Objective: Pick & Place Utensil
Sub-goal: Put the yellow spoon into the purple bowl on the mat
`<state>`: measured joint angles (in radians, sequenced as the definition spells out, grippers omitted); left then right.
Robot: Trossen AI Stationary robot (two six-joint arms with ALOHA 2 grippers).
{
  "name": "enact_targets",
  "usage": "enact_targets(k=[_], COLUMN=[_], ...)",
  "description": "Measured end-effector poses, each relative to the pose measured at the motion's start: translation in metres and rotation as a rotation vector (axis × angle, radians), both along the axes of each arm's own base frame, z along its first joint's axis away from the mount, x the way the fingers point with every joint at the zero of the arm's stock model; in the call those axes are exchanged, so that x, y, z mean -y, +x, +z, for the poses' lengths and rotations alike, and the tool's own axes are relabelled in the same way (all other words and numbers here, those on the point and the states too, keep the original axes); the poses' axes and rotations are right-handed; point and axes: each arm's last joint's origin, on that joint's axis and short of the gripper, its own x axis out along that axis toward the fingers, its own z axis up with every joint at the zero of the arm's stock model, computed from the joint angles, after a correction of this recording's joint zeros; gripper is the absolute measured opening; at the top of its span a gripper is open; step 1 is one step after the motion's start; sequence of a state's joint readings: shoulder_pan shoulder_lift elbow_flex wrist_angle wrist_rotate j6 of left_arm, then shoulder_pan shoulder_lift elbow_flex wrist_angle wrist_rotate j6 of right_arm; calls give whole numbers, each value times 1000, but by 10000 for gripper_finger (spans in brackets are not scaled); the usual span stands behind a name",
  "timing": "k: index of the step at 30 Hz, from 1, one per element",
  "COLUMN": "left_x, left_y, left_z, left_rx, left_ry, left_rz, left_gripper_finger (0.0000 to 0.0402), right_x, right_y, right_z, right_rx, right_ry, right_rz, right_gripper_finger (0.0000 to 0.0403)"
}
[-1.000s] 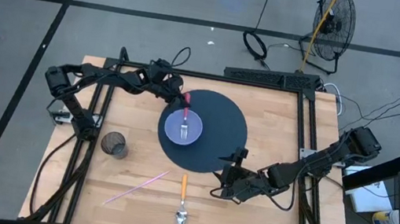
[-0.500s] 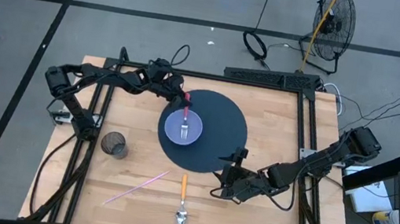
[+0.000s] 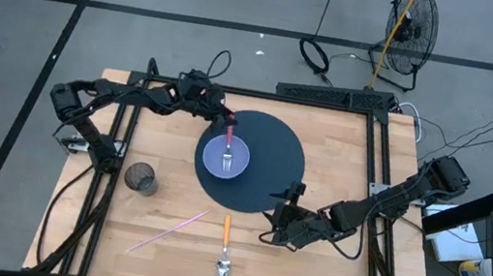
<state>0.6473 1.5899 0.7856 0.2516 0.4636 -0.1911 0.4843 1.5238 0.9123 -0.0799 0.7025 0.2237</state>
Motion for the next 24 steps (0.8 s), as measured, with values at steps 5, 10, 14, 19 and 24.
enact_targets(k=[5,10,14,19,24], left_x=[6,19,42,81,125], left_y=[-12,-30,-48,-71,-89], left_z=[28,63,95,130,149], left_rx=[14,42,106,216,301], left_ry=[94,188,247,313,334], left_rz=[53,100,79,-3,-134], left_gripper_finger=[237,237,237,237,237], right_x=[0,0,0,0,0], right_y=[0,0,0,0,0], right_z=[0,0,0,0,0], right_rx=[0,0,-1,-8,-17], right_ry=[0,0,-2,-19,-46], right_rz=[0,0,1,13,32], right_gripper_finger=[254,254,254,254,254])
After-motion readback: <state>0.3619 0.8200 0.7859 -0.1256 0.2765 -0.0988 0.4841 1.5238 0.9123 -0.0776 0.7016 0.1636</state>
